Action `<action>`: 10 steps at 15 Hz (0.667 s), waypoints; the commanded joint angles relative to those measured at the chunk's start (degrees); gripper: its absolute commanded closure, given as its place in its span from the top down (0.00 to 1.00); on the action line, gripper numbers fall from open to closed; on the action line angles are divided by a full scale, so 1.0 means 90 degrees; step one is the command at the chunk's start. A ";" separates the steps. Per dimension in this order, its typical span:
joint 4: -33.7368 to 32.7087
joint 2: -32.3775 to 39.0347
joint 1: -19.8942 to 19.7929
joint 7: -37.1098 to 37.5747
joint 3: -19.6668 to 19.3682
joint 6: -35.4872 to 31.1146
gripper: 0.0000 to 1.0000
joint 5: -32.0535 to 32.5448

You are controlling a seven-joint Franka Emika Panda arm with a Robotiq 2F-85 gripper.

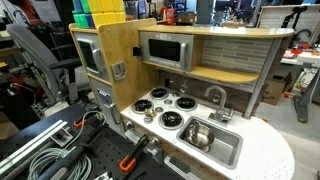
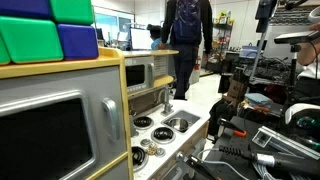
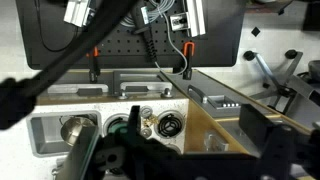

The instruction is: Put the doll in the pot in the sink

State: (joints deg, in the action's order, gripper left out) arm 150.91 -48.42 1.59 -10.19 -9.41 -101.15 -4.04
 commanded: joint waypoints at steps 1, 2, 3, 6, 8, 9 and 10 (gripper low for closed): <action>-0.0013 0.0018 -0.0107 -0.0065 0.0082 0.0017 1.00 -0.0062; -0.0013 0.0018 -0.0107 -0.0065 0.0082 0.0017 1.00 -0.0062; -0.0013 0.0018 -0.0107 -0.0065 0.0082 0.0017 1.00 -0.0062; -0.0013 0.0018 -0.0107 -0.0065 0.0082 0.0017 1.00 -0.0062; -0.0013 0.0018 -0.0107 -0.0065 0.0082 0.0017 1.00 -0.0062; -0.0263 0.0257 0.0063 -0.0436 -0.0184 0.0270 1.00 -0.0233; -0.0465 0.0448 0.0163 -0.0687 -0.0328 0.0401 1.00 -0.0340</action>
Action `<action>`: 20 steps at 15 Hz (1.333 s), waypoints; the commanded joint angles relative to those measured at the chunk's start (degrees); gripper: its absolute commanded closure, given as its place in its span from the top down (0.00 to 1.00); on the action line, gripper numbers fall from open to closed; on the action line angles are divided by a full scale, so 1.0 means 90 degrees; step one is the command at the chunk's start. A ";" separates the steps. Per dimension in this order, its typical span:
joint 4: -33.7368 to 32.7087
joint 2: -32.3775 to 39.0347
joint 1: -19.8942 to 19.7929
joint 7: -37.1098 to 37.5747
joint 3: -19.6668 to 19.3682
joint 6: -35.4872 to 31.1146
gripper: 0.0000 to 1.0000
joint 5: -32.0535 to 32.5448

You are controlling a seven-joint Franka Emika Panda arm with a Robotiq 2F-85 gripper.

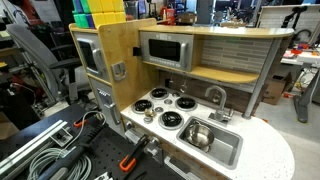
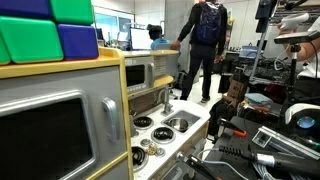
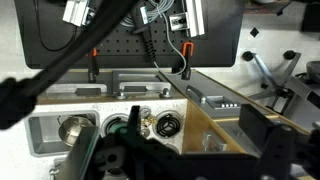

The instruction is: Put the doll in the pot in the sink

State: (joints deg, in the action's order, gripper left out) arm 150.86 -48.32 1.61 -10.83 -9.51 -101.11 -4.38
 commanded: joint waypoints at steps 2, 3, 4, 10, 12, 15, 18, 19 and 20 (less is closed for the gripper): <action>-0.1188 0.1097 0.0328 -0.1027 -0.0568 0.0654 1.00 -0.0679; -0.1606 0.1443 0.0415 -0.1196 -0.0659 0.0891 1.00 -0.0851; -0.1896 0.1682 0.0489 -0.1401 -0.0682 0.1135 1.00 -0.0951; -0.4082 0.3150 0.0743 -0.1331 -0.0696 0.3609 1.00 -0.0922; -0.3906 0.3037 0.0290 -0.1534 -0.0307 0.3610 1.00 -0.0991; -0.3981 0.3164 0.0184 -0.1529 -0.0190 0.3644 1.00 -0.0979; -0.3971 0.3162 0.0146 -0.1530 -0.0180 0.3643 1.00 -0.0977; -0.3971 0.3161 0.0143 -0.1530 -0.0181 0.3643 1.00 -0.0977; -0.3971 0.3161 0.0143 -0.1530 -0.0180 0.3643 1.00 -0.0977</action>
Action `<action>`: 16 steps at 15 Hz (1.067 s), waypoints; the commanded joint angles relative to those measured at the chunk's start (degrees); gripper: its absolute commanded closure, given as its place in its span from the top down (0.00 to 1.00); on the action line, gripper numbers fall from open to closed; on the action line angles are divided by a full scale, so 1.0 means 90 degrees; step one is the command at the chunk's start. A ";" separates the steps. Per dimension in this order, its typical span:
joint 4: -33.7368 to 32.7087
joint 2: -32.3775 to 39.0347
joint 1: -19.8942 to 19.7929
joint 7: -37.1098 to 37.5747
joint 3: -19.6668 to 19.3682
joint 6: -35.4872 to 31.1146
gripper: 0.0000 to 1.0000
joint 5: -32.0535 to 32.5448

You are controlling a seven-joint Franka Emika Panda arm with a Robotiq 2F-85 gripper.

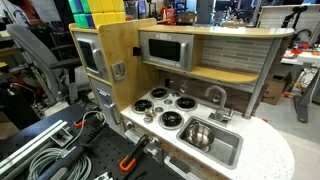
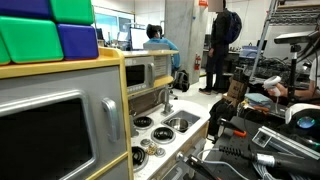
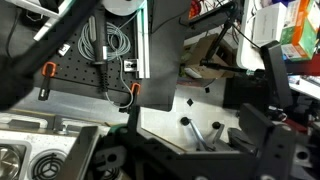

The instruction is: Put the doll in the pot in the sink

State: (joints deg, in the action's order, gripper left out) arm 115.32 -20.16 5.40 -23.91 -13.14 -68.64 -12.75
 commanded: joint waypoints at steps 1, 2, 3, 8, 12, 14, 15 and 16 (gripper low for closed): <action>-0.0022 0.0032 -0.0277 -0.0077 0.0224 0.0035 1.00 -0.0046; -0.0022 0.0032 -0.0277 -0.0077 0.0224 0.0035 1.00 -0.0046; -0.0022 0.0032 -0.0277 -0.0077 0.0225 0.0035 1.00 -0.0046; -0.0022 0.0032 -0.0277 -0.0077 0.0225 0.0035 1.00 -0.0046; 0.0284 -0.0009 -0.0408 0.0214 0.0351 -0.0456 1.00 0.0152; 0.0515 0.0358 -0.0559 0.0452 0.0338 -0.1116 1.00 -0.0143; 0.0661 0.0587 -0.0594 0.0613 0.0369 -0.1478 1.00 -0.0225; 0.0826 0.0808 -0.0617 0.0698 0.0399 -0.1996 1.00 -0.0252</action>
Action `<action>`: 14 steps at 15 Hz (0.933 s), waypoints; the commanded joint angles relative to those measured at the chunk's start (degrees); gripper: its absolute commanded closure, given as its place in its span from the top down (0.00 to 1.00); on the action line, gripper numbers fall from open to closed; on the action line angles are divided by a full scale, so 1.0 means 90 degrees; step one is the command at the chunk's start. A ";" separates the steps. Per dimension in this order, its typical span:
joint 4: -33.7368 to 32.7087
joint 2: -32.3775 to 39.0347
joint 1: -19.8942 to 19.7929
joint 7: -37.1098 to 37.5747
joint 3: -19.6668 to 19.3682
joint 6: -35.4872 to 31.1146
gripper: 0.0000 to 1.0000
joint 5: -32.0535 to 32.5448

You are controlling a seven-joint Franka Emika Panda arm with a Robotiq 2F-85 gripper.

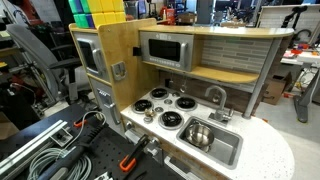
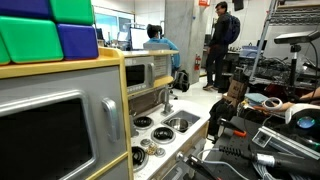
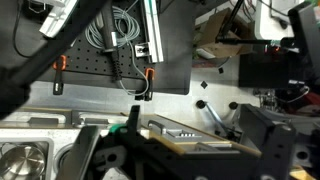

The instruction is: Put the doll in the pot in the sink

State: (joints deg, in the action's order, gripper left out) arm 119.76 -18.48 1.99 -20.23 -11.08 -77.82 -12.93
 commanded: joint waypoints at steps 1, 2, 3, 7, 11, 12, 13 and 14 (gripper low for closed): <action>0.0462 0.0863 -0.0238 0.0287 0.0202 -0.1485 1.00 -0.0229; 0.0584 0.1126 -0.0221 0.0234 0.0247 -0.2027 1.00 -0.0177; 0.0690 0.1368 -0.0196 0.0180 0.0306 -0.2611 1.00 -0.0116; 0.0930 0.2397 -0.0112 0.0243 0.0690 -0.4790 1.00 0.0308; 0.0766 0.3294 -0.0072 0.0618 0.1051 -0.5818 1.00 0.0492; 0.0716 0.3519 -0.0050 0.0764 0.1125 -0.6018 1.00 0.0561; 0.0674 0.3651 -0.0045 0.0873 0.1175 -0.6134 1.00 0.0635; 0.0657 0.3800 -0.0024 0.0995 0.1210 -0.6346 1.00 0.0756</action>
State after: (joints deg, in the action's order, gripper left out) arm 127.86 11.66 1.69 -14.68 -1.50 -131.14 -8.95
